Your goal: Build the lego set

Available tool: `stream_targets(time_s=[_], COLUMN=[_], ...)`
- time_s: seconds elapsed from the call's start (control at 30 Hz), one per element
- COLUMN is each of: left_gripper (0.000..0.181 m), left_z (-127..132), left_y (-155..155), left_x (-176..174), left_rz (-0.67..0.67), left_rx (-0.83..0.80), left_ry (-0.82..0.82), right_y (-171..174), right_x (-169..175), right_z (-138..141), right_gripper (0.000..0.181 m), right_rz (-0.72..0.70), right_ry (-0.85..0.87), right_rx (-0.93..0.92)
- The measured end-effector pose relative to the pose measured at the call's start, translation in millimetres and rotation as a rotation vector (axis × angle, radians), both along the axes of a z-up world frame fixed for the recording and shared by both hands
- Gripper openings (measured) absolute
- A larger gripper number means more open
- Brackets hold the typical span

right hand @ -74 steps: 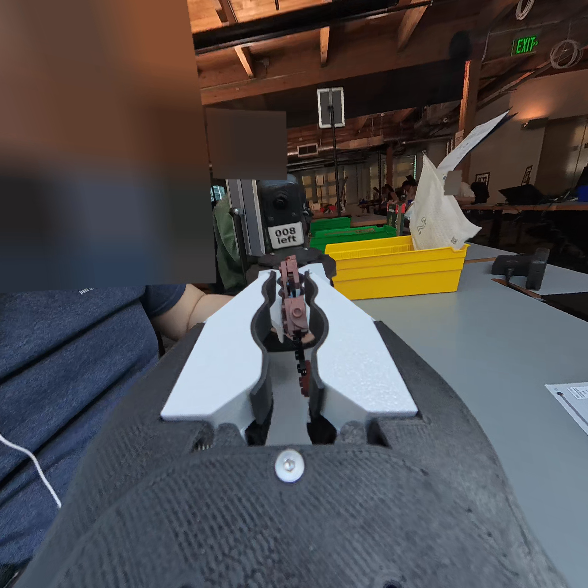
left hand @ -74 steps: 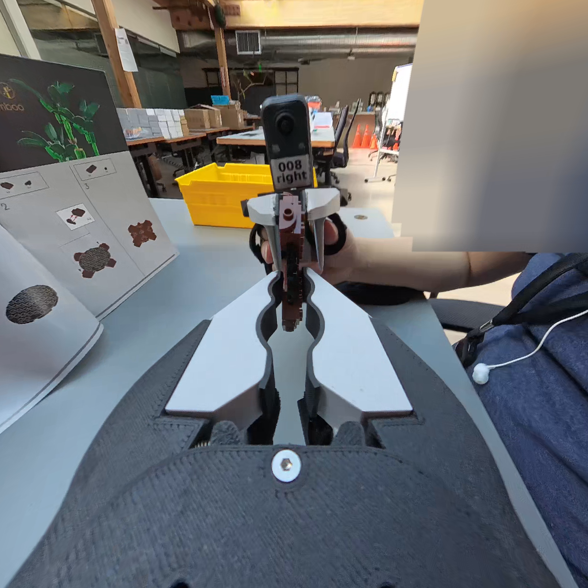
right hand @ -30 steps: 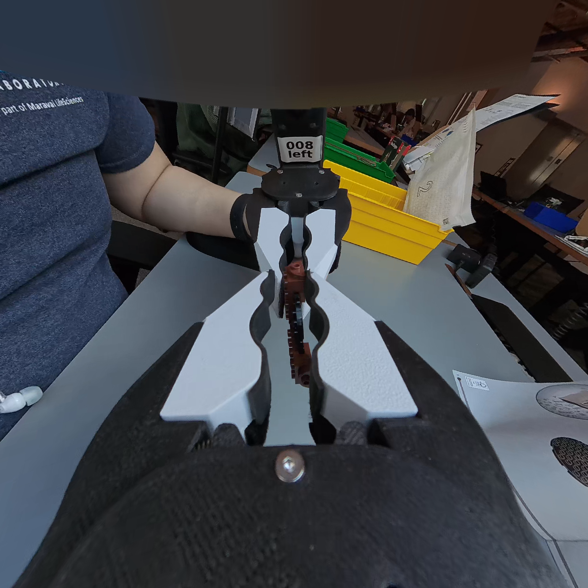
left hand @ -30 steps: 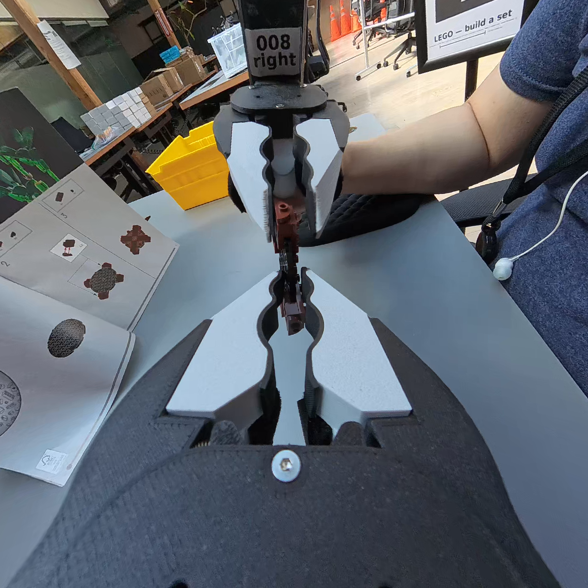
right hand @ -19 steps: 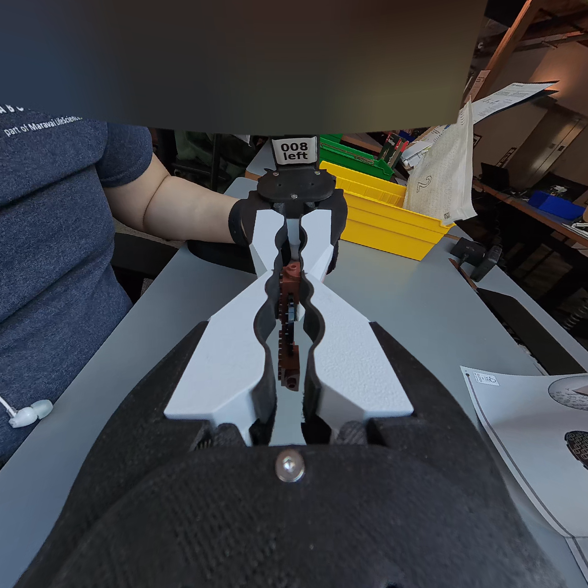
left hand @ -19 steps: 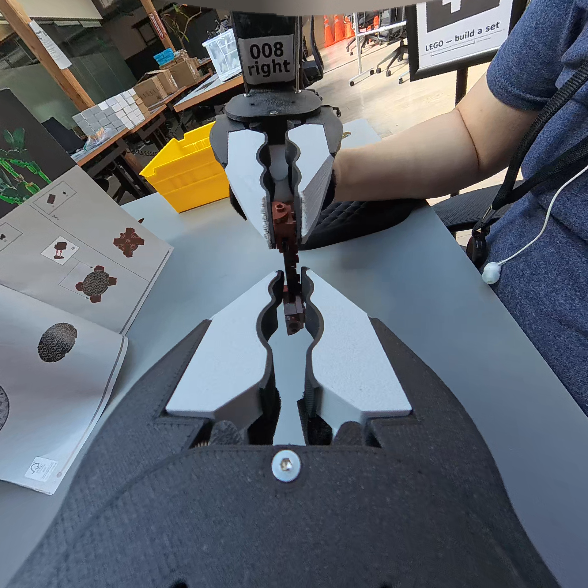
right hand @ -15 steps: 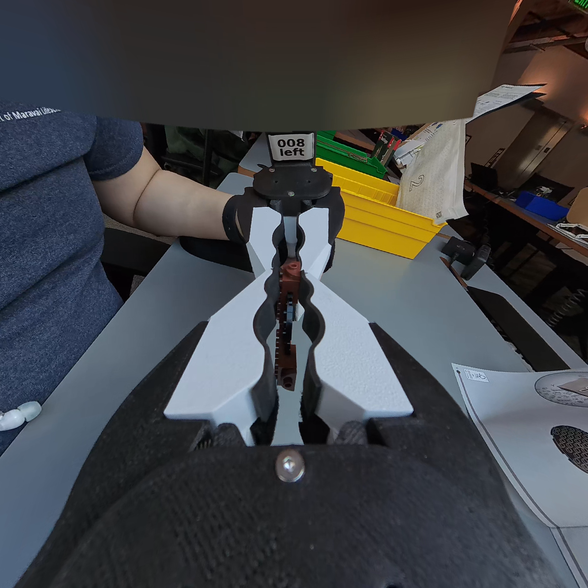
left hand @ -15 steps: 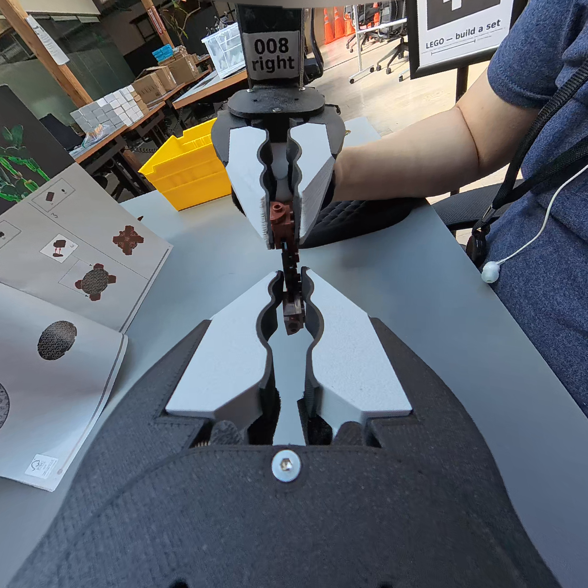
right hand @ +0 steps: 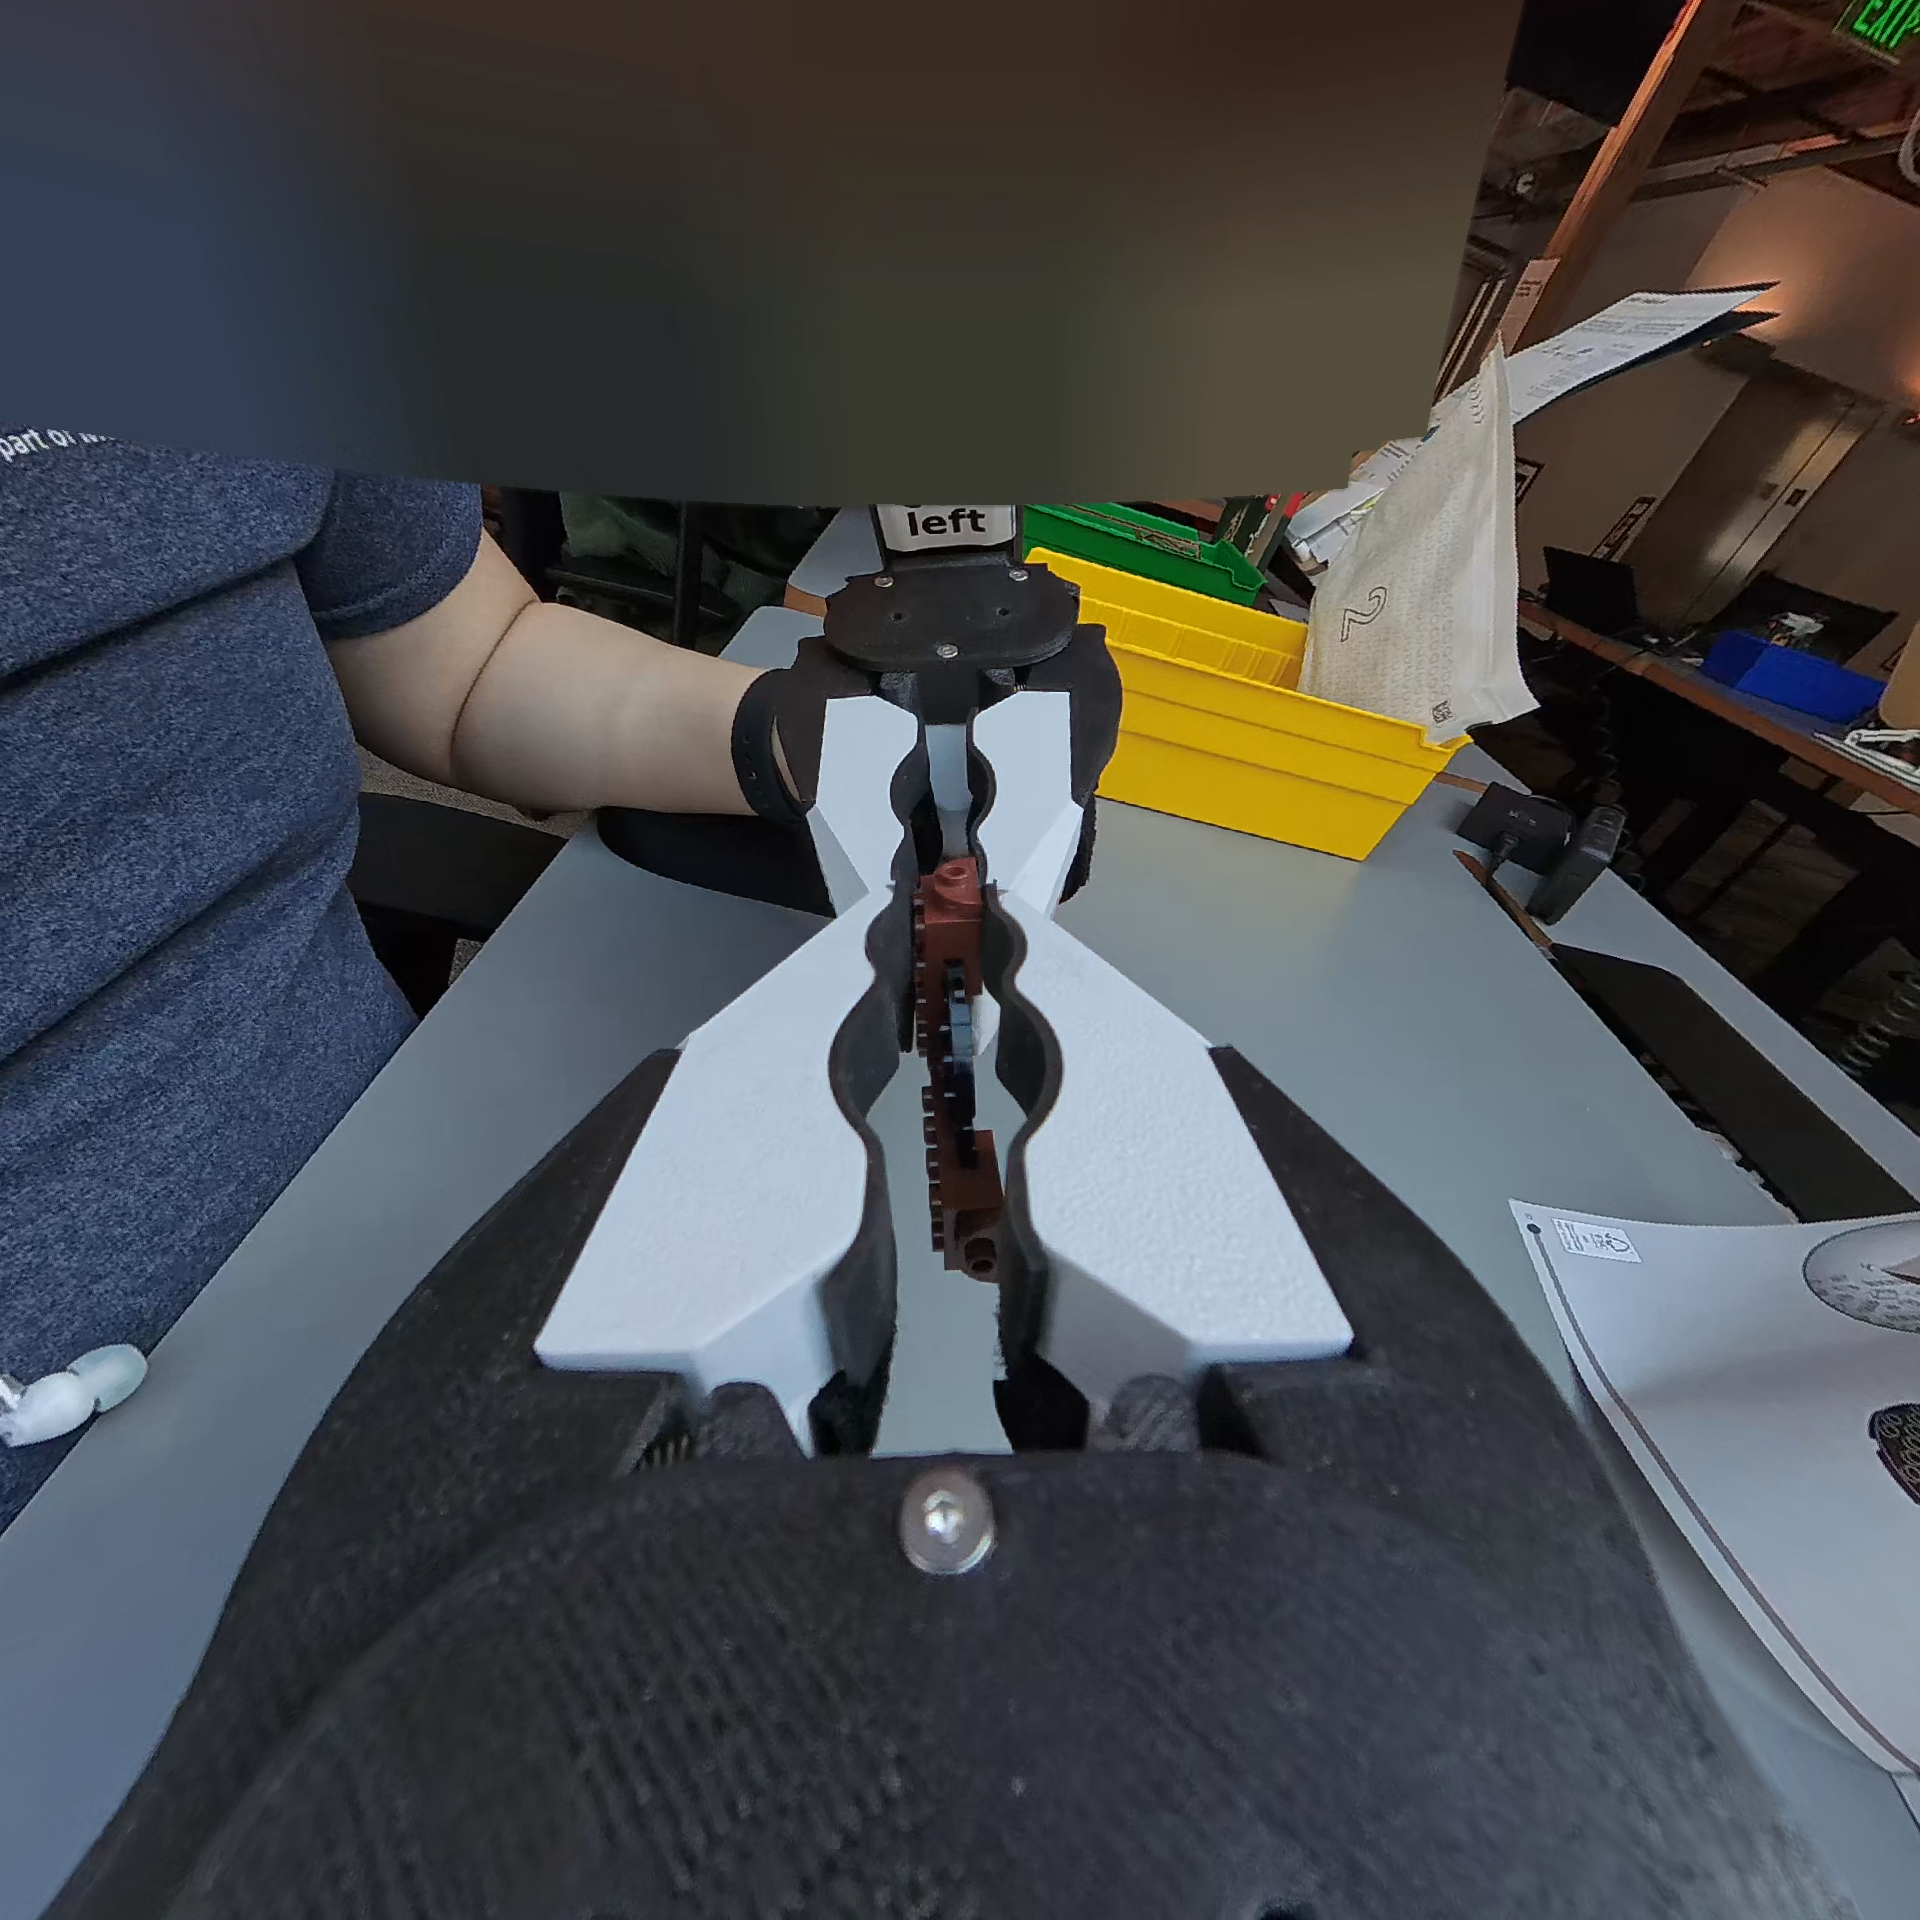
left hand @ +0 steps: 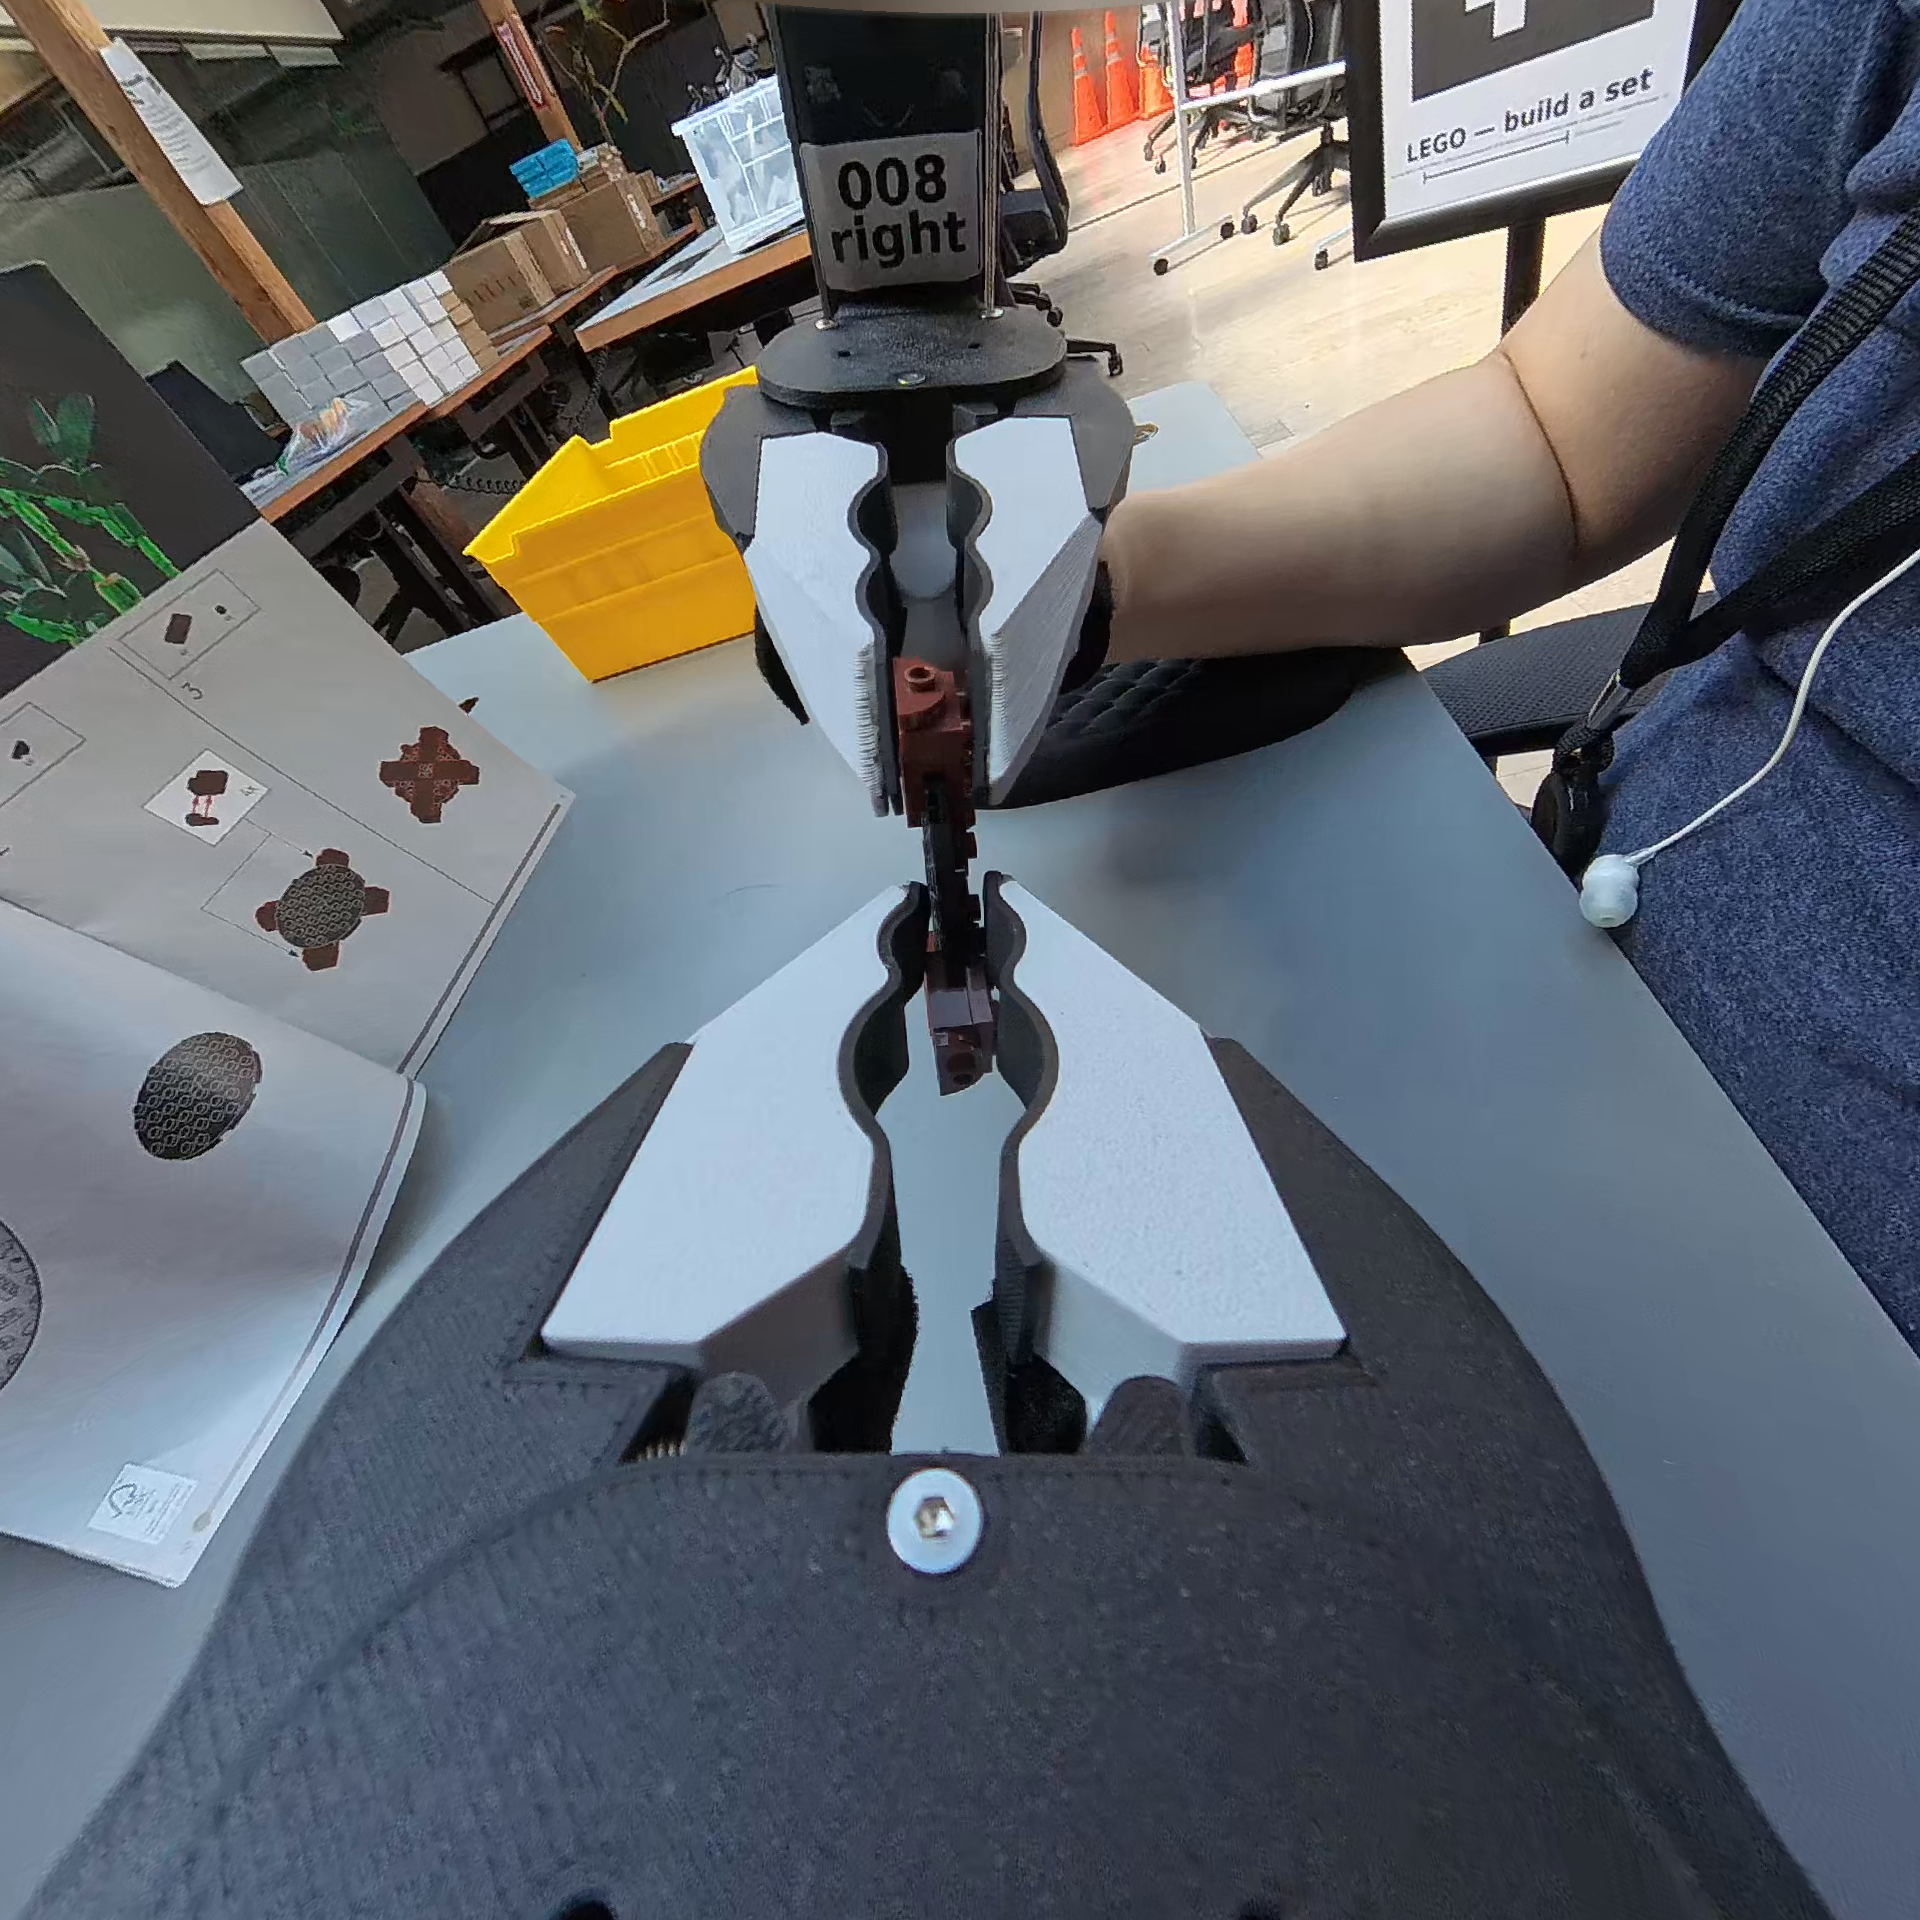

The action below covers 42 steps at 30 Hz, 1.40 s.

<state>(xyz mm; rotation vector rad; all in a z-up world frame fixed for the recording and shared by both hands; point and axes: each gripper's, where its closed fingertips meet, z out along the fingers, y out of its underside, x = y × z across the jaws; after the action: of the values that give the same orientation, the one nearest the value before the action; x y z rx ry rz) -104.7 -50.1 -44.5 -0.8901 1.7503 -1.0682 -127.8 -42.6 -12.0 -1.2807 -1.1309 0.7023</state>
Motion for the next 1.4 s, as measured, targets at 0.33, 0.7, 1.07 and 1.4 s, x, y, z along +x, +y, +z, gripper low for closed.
stream_targets(time_s=[0.33,0.7,1.07,1.4], left_gripper=[0.008,0.008,0.008,0.009], left_z=[-1,9,6,29], left_y=[-1,8,10,10], left_x=[-1,-1,-1,-2], left_rz=[-0.01,0.014,0.021,0.05], left_rx=[-0.011,-0.13,-0.131,-0.129], left_ry=[0.013,0.003,0.013,-0.126], right_y=[-1,8,6,9], right_x=[0,15,19,13], right_z=[-2,5,7,0], right_gripper=[0.01,0.012,0.01,0.01], right_rz=[0.013,-0.003,0.003,-0.019], right_ry=[-0.004,0.067,0.07,0.037], right_rx=[-0.012,-0.112,-0.128,-0.108])
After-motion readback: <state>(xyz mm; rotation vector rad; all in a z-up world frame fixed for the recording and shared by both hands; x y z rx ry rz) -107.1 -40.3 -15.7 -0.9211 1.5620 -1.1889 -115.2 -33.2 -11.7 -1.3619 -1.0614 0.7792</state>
